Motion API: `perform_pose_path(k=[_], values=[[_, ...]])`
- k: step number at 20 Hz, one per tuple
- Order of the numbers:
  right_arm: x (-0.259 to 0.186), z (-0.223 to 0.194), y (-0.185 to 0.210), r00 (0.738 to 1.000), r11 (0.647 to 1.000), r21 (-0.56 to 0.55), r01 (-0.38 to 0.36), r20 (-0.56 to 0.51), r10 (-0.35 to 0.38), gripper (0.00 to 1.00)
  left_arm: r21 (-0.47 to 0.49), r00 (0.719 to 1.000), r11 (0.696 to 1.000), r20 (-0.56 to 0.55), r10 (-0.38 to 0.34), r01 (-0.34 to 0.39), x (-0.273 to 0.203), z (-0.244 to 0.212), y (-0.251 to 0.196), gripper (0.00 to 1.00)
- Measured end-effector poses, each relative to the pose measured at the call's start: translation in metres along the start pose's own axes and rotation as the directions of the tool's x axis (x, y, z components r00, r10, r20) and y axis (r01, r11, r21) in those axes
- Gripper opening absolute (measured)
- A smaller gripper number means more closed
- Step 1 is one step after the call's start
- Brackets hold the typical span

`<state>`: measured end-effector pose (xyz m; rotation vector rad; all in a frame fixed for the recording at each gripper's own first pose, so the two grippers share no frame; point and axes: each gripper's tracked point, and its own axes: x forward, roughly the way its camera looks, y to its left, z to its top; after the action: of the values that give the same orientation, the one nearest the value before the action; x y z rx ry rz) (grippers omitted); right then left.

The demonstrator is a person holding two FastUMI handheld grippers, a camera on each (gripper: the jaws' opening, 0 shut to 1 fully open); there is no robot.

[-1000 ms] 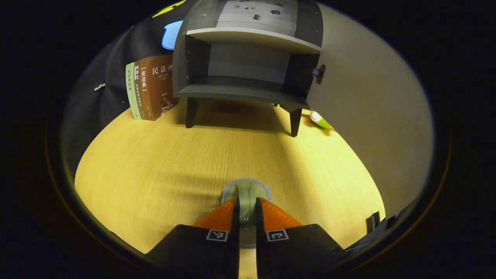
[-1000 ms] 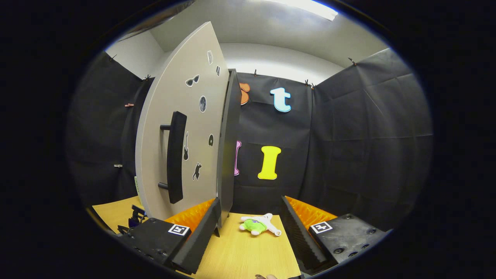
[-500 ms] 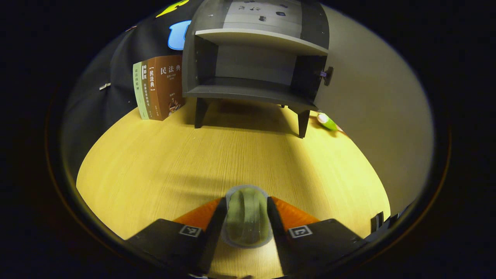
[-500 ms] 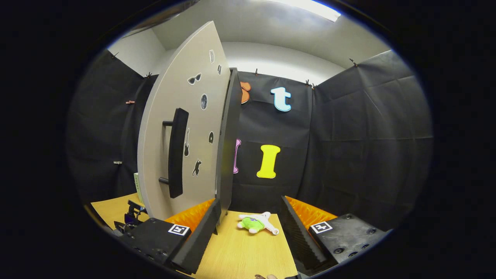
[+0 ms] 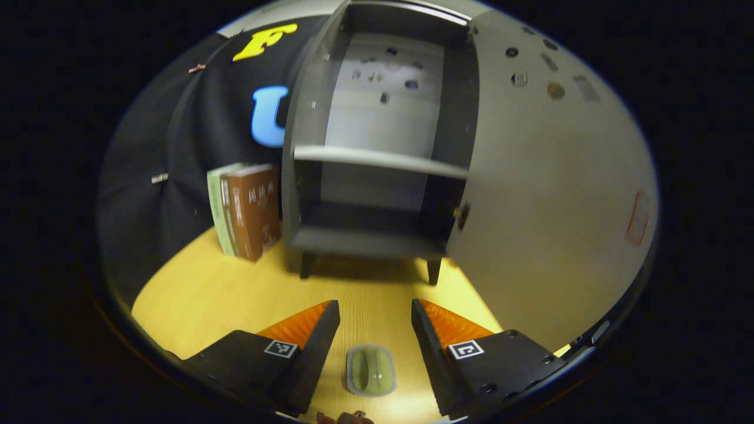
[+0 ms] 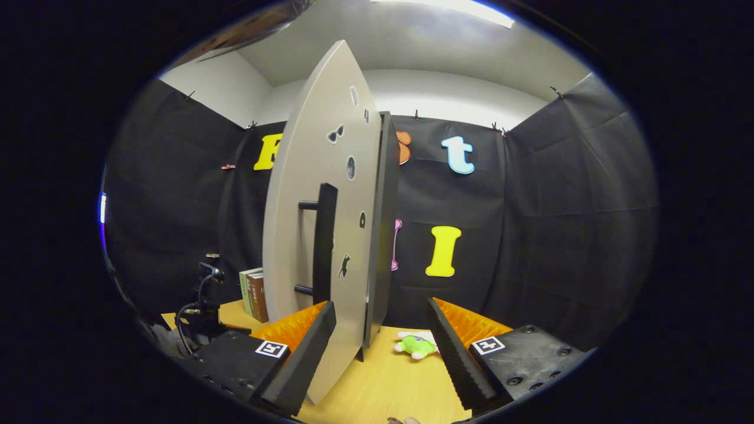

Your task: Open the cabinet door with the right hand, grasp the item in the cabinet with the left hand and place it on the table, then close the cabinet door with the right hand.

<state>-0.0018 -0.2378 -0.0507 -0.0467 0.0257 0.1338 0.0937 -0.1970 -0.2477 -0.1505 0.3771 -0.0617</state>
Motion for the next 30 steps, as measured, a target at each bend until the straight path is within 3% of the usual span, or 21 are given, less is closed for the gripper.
perform_pose_path(k=[4,5,6,9,10,14,20,26,30], values=[[0.007,-0.001,0.021,0.999,0.998,-0.021,-0.053,0.003,0.053,0.97,0.029,0.974,0.999,0.224,-0.029,0.023,-0.032,0.099,-0.009,0.78],[0.01,-0.001,0.024,0.998,0.998,-0.021,-0.06,0.006,0.06,0.97,0.039,0.967,0.999,0.252,-0.031,0.022,-0.04,0.115,-0.008,0.74],[0.014,-0.003,0.027,0.998,0.998,-0.024,-0.062,0.004,0.062,0.97,0.046,0.959,0.999,0.284,-0.026,0.014,-0.05,0.127,-0.006,0.83],[0.017,-0.01,0.038,0.997,0.996,-0.049,-0.073,-0.017,0.072,0.97,0.074,0.938,0.997,0.345,-0.031,0.006,-0.072,0.153,0.0,0.88],[0.019,-0.008,0.039,0.998,0.996,-0.054,-0.069,-0.015,0.068,0.97,0.081,0.935,0.997,0.354,-0.028,-0.001,-0.08,0.156,0.003,0.97],[0.021,-0.011,0.047,0.999,0.998,-0.039,-0.039,-0.026,0.038,0.94,0.157,0.933,0.987,0.359,-0.019,-0.041,-0.094,0.164,0.03,0.99],[0.032,-0.014,0.096,0.999,1.0,0.013,-0.012,-0.036,0.013,0.94,0.191,0.93,0.982,0.361,-0.068,-0.002,-0.102,0.173,0.063,0.99],[0.068,-0.016,0.161,0.998,0.998,-0.013,-0.058,-0.035,0.058,0.94,0.19,0.936,0.98,0.333,-0.113,0.051,-0.124,0.169,0.094,0.98],[0.101,-0.028,0.211,0.993,0.993,-0.008,-0.117,-0.032,0.117,0.94,0.176,0.942,0.984,0.325,-0.082,0.025,-0.142,0.165,0.126,0.98]])
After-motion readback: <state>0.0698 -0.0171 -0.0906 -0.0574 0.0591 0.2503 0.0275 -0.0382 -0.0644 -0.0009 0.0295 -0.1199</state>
